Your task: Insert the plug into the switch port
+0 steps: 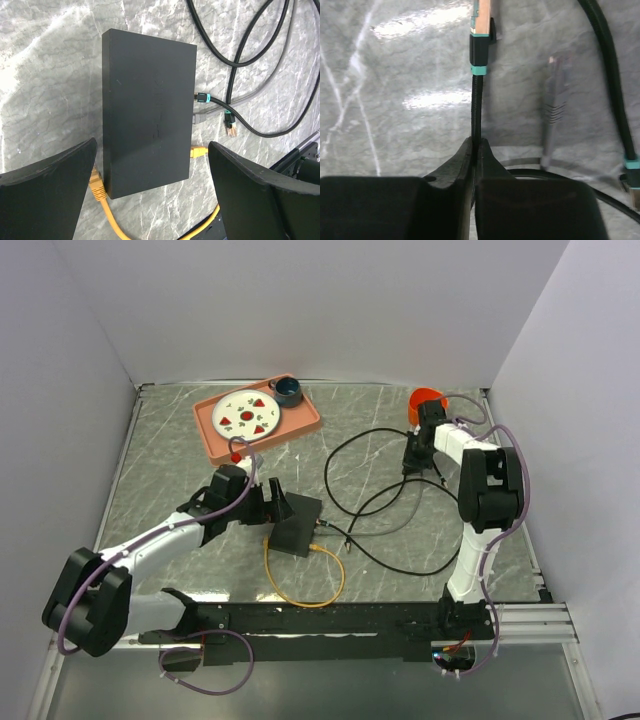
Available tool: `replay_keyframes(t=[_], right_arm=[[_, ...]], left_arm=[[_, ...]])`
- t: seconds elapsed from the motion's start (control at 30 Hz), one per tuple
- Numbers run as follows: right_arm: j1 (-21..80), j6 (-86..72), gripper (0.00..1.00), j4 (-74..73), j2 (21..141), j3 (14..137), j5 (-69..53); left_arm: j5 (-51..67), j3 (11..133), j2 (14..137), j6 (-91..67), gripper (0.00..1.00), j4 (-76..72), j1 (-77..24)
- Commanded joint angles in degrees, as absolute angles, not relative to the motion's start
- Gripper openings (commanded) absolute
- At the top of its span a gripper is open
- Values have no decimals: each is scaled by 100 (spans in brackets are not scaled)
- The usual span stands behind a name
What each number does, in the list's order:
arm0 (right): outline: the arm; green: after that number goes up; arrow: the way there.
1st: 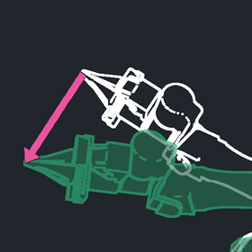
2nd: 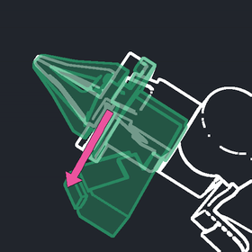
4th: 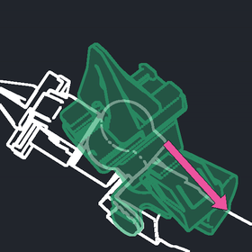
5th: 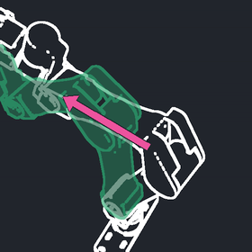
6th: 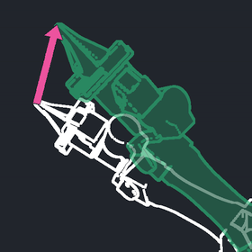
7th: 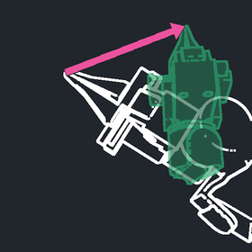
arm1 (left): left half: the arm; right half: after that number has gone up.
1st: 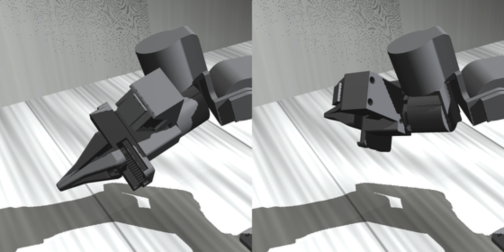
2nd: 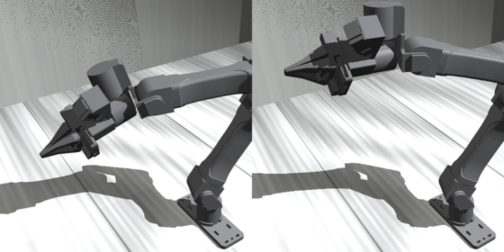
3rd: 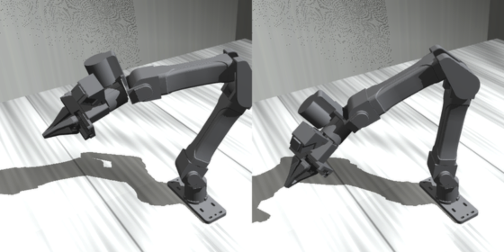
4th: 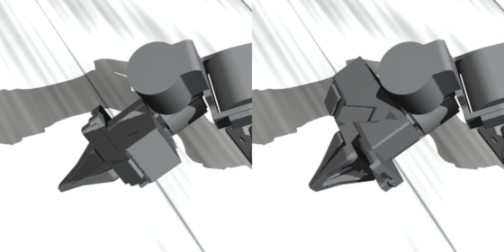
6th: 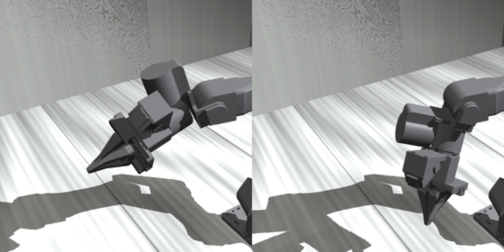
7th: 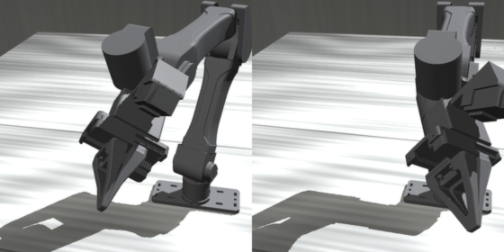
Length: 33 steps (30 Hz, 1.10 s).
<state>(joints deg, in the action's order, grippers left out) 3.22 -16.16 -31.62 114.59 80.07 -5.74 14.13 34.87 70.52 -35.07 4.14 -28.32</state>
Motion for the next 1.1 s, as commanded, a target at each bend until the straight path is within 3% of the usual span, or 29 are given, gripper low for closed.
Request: replay_keyframes(t=[0.0, 0.3, 0.53, 0.73, 1.07], right_arm=[[439, -1503, 0, -2998, 11233, 7990, -704], [633, -1275, 0, -2567, 8900, 7928, 333], [1361, 180, 0, -1267, 6673, 7664, 930], [2556, 1176, 0, -2152, 6556, 8472, 757], [4480, 1661, 0, -2031, 6381, 6384, 27]], left_arm=[[1450, 3489, 6829, -3419, 99, 360, -2812], [1406, 3480, 6610, -3463, 99, 466, -2812], [1380, 3436, 6364, -3542, 99, 545, -2812], [1397, 3577, 5881, -3665, 99, 756, -2812], [2065, 3972, 4379, -3867, 97, 476, -2812]])
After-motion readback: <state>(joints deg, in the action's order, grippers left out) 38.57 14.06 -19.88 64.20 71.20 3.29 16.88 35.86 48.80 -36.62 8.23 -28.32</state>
